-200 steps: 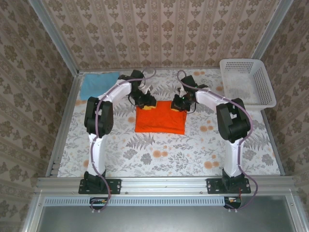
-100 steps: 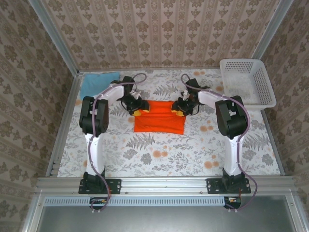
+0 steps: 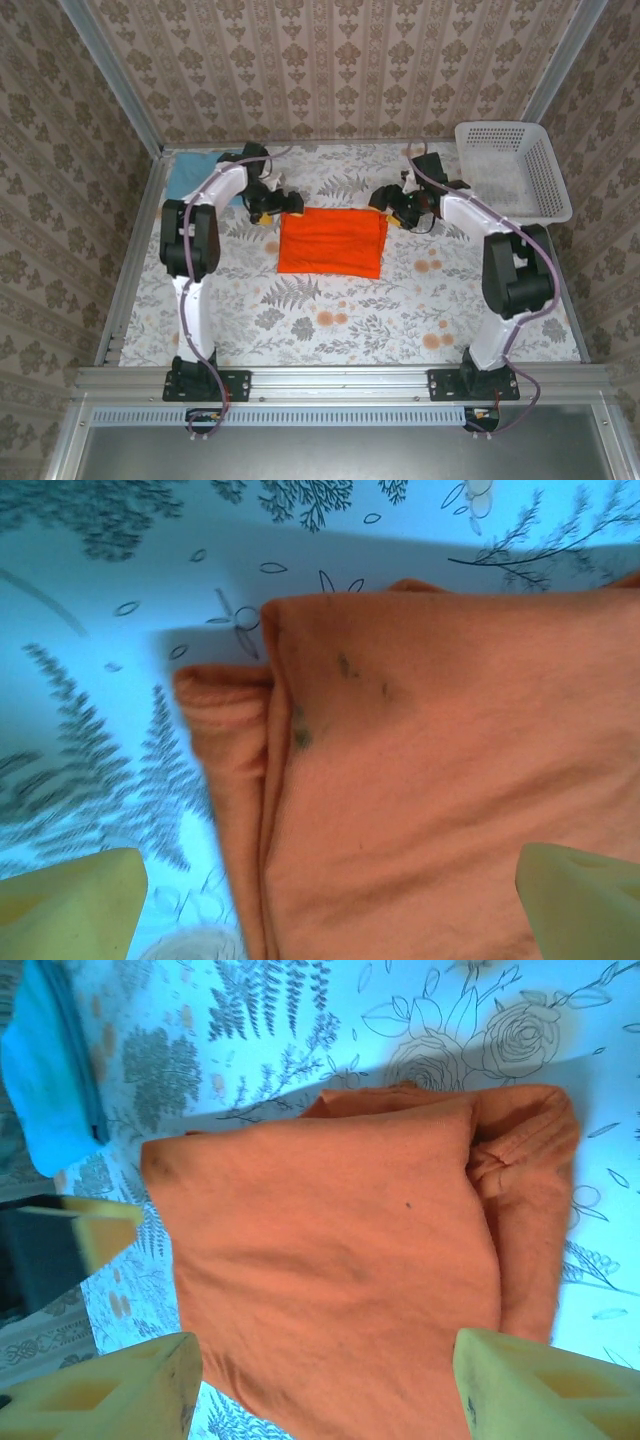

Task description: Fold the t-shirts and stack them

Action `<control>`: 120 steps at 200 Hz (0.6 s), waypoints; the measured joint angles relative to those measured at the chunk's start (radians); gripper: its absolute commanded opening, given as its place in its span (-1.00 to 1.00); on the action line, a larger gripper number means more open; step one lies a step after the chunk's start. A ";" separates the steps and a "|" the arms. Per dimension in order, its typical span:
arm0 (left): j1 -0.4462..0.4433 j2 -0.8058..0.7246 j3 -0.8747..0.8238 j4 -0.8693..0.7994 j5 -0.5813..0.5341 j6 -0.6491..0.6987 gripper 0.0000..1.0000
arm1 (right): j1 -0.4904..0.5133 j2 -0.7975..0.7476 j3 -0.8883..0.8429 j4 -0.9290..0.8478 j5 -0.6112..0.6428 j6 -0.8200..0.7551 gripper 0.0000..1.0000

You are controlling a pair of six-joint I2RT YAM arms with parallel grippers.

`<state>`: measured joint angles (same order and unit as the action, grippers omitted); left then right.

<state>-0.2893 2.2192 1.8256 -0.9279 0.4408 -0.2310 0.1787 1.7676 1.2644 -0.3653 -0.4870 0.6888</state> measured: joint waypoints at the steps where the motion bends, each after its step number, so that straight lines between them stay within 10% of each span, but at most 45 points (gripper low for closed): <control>1: -0.002 0.007 0.005 -0.001 -0.002 0.000 0.87 | -0.001 -0.006 -0.004 0.000 0.002 0.000 0.40; 120: -0.075 0.092 0.073 -0.037 -0.232 -0.012 0.11 | -0.050 -0.161 -0.176 -0.009 0.058 -0.001 0.41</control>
<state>-0.3645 2.3108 1.8988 -0.9653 0.2092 -0.2432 0.1287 1.6066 1.0885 -0.3740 -0.4286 0.6876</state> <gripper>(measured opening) 0.575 0.703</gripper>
